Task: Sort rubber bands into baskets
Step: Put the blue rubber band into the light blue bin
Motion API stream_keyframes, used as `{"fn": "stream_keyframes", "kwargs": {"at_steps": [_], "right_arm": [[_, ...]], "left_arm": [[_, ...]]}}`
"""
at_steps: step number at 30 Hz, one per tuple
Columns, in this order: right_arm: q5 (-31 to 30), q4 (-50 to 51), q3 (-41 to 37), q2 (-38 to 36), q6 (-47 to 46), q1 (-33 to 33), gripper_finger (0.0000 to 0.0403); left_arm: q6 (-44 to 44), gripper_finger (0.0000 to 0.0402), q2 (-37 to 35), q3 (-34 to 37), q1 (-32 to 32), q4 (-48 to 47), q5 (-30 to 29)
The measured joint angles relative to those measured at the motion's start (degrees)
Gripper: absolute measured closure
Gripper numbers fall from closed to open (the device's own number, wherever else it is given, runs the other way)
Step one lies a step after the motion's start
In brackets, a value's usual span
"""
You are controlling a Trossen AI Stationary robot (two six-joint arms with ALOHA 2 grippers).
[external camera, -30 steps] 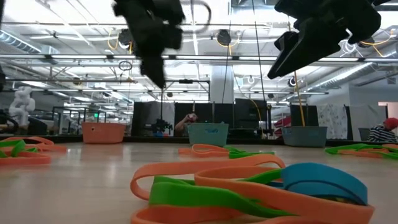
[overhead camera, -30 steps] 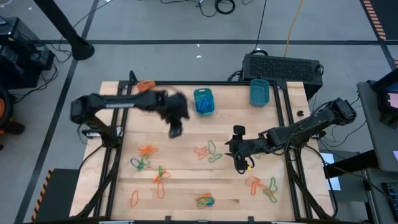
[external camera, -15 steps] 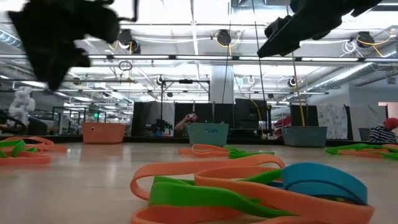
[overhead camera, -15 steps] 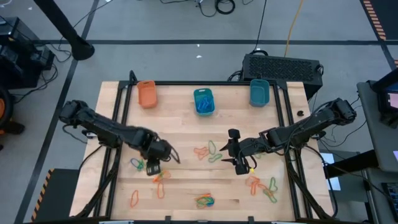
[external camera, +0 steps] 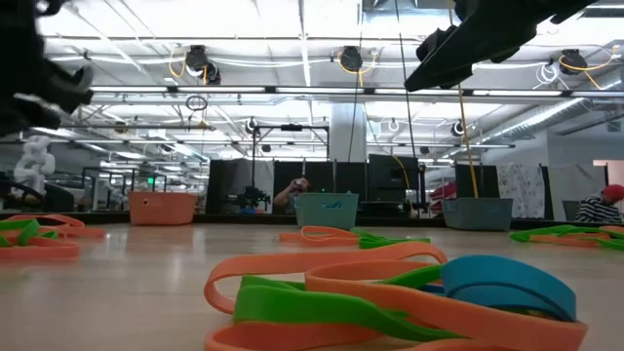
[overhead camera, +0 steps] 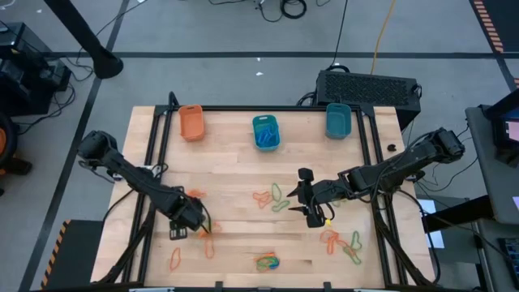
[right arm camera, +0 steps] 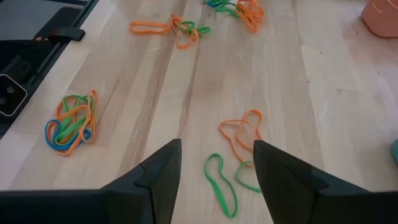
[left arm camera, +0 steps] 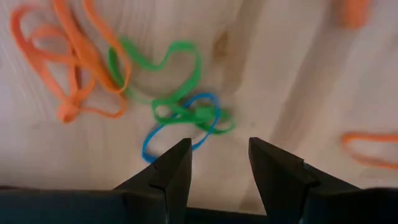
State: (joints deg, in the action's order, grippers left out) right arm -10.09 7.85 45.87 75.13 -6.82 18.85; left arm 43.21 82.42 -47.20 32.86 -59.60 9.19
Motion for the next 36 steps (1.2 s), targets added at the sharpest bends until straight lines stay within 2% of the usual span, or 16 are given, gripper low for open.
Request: {"fn": "stream_keyframes", "kwargs": {"at_steps": [13,30,36], "right_arm": [[-0.04,0.82,0.0,0.0,0.05,0.0,0.0211],[-0.06,0.69,0.0,0.0,0.2,0.0,0.0211],[-0.06,0.69,0.0,0.0,0.23,0.0,0.0211]], "left_arm": [[1.52,0.0235,0.06,7.59,1.03,7.0,0.94],[1.43,0.0235,0.06,8.35,1.03,8.16,1.91],[1.08,0.0257,0.06,8.35,1.03,8.19,2.39]]}}
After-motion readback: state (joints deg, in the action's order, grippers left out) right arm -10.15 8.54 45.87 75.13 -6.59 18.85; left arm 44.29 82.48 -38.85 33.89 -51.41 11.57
